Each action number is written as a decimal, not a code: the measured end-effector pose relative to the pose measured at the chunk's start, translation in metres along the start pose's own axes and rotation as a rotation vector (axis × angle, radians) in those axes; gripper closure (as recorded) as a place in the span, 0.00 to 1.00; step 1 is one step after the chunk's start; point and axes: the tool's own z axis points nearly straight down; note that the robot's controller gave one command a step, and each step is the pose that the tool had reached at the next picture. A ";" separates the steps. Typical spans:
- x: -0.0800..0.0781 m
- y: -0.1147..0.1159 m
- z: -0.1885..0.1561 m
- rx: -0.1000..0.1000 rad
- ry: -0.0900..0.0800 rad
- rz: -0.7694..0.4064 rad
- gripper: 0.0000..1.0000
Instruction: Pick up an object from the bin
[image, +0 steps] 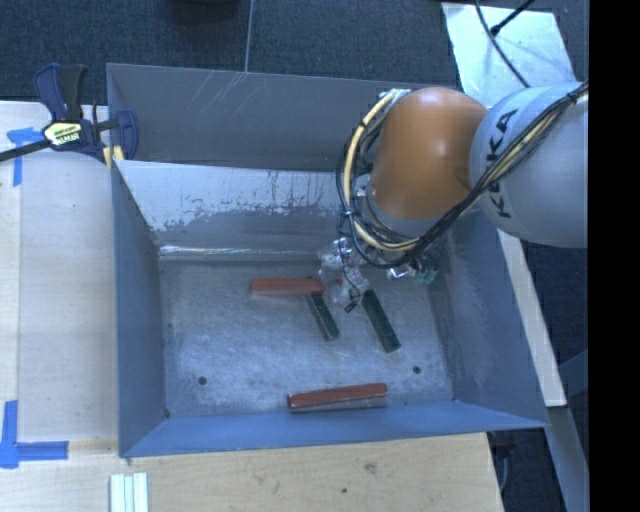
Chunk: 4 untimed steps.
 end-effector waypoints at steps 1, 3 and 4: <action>-0.005 0.019 0.031 0.001 0.000 0.043 1.00; -0.024 0.006 0.087 0.002 0.002 -0.031 0.00; -0.029 0.004 0.080 0.006 -0.017 -0.030 1.00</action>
Offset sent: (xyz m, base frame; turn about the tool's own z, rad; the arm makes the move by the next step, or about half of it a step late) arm -0.0016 0.0187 -0.0298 0.0434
